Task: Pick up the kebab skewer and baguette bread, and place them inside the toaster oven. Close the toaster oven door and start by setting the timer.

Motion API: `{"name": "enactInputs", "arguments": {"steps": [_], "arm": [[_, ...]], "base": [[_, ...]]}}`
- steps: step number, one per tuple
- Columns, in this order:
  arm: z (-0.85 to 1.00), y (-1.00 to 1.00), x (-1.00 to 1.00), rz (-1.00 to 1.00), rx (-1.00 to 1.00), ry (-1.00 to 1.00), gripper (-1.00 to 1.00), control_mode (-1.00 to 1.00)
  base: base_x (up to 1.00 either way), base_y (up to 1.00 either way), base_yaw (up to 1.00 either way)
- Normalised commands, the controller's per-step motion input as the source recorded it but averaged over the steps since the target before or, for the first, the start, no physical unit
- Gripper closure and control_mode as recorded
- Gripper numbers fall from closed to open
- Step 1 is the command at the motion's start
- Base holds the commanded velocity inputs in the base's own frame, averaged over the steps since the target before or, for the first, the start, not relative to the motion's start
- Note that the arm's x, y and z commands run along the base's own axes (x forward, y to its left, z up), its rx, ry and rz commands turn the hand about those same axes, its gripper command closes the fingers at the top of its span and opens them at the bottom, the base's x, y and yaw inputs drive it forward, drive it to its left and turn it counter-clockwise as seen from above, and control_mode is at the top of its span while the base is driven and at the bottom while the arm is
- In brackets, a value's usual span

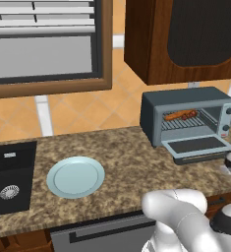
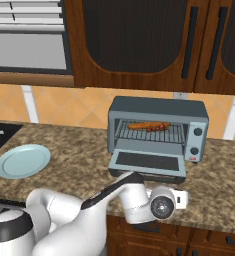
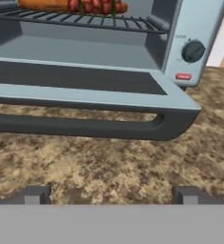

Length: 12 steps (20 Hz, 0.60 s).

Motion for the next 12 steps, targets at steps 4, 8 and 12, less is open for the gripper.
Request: {"name": "enactInputs", "arguments": {"steps": [4,8,12], "arm": [[0.0,0.03,0.3,0.0,0.0,0.0,-1.0,-1.0],[-0.01,0.0,0.31,0.0,0.03,0.0,-1.0,-1.0],[-0.16,0.0,0.23,0.0,0.09,0.0,-1.0,-1.0]], "base": [[0.0,0.0,0.0],[0.0,0.0,0.0],[0.0,0.0,0.0]]}}
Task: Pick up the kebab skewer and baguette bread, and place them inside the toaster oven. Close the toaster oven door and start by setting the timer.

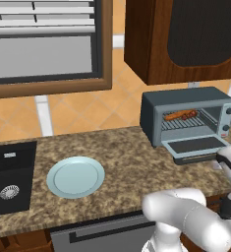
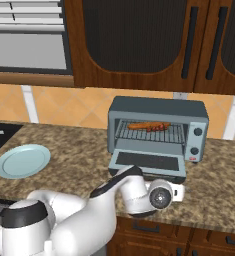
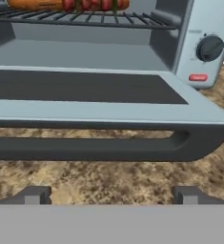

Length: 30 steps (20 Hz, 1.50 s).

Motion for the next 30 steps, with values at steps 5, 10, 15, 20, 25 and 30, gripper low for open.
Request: {"name": "enactInputs", "arguments": {"steps": [5,10,15,20,25,30], "arm": [[-0.22,0.0,0.2,0.0,0.07,0.0,-1.0,-1.0],[-0.15,0.01,0.21,0.0,0.0,0.0,-1.0,-1.0],[-0.24,0.01,0.2,0.0,0.0,0.0,-1.0,-1.0],[-0.22,0.0,0.14,0.0,0.0,0.0,-1.0,-1.0],[0.0,0.0,0.23,0.0,0.0,-0.03,-1.0,-1.0],[0.22,0.0,0.22,0.0,0.02,-0.07,-1.0,-1.0]], "base": [[0.0,0.0,0.0],[0.0,0.0,0.0],[0.0,0.0,0.0],[0.0,0.0,0.0],[0.0,0.0,0.0],[0.0,0.0,0.0]]}}
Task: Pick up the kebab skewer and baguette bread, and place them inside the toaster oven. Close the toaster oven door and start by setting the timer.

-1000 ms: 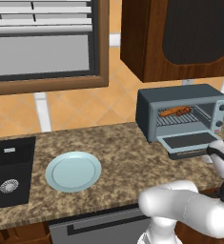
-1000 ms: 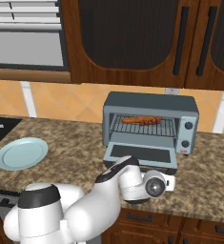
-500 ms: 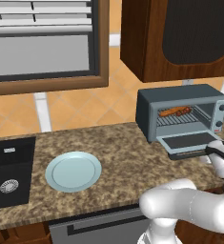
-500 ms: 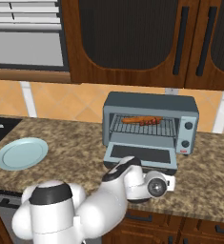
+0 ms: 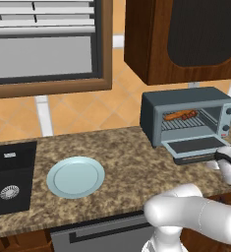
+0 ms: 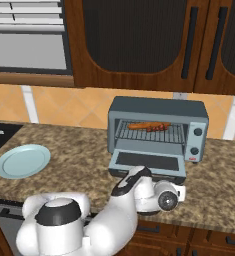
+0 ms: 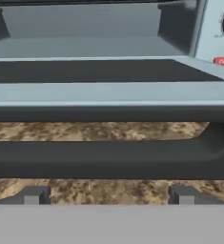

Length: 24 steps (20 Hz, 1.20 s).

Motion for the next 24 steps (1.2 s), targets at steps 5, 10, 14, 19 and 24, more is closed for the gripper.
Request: {"name": "enactInputs", "arguments": {"steps": [5,10,14,19,24], "arm": [[0.5,0.0,0.16,0.0,0.04,-0.16,-1.0,-1.0],[0.63,0.0,0.27,0.0,0.05,-0.2,-1.0,-1.0],[0.51,0.0,0.32,0.0,0.05,-0.18,-1.0,-1.0],[0.22,0.0,0.37,0.0,0.05,-0.13,-1.0,-1.0],[0.16,0.0,0.39,0.0,0.04,-0.11,-1.0,-1.0]], "base": [[0.0,0.0,0.0],[0.0,0.0,0.0],[0.0,0.0,0.0],[0.0,0.0,0.0],[0.0,0.0,0.0]]}}
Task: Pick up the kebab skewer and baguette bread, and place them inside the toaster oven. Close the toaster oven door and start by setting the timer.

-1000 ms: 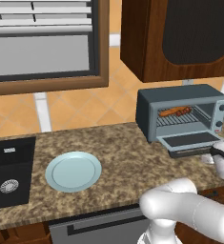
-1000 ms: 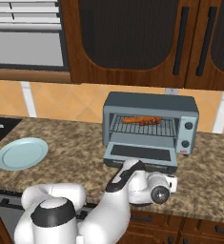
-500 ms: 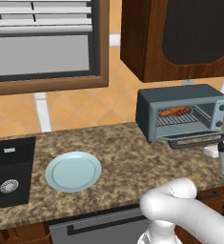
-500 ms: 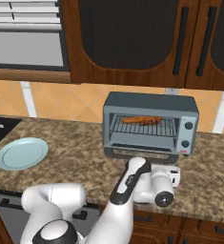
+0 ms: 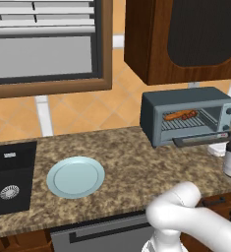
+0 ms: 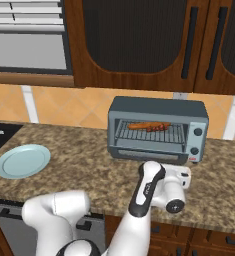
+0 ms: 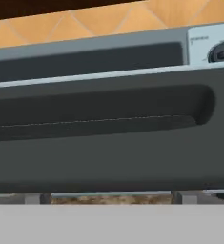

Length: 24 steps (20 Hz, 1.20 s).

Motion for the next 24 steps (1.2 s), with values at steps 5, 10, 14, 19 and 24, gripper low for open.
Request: {"name": "enactInputs", "arguments": {"steps": [5,10,14,19,24], "arm": [[0.19,0.0,0.38,0.0,0.03,-0.11,-1.0,-1.0],[0.15,0.0,0.39,0.0,0.03,-0.1,-1.0,-1.0],[0.13,0.03,0.4,0.0,0.01,-0.1,-1.0,-1.0],[0.11,0.05,0.42,0.0,0.01,-0.09,-1.0,-1.0],[0.03,0.06,0.33,0.0,0.0,-0.08,-1.0,-1.0]], "base": [[0.0,0.0,0.0],[0.0,0.0,0.0],[0.0,0.0,0.0],[0.0,0.0,0.0],[0.0,0.0,0.0]]}}
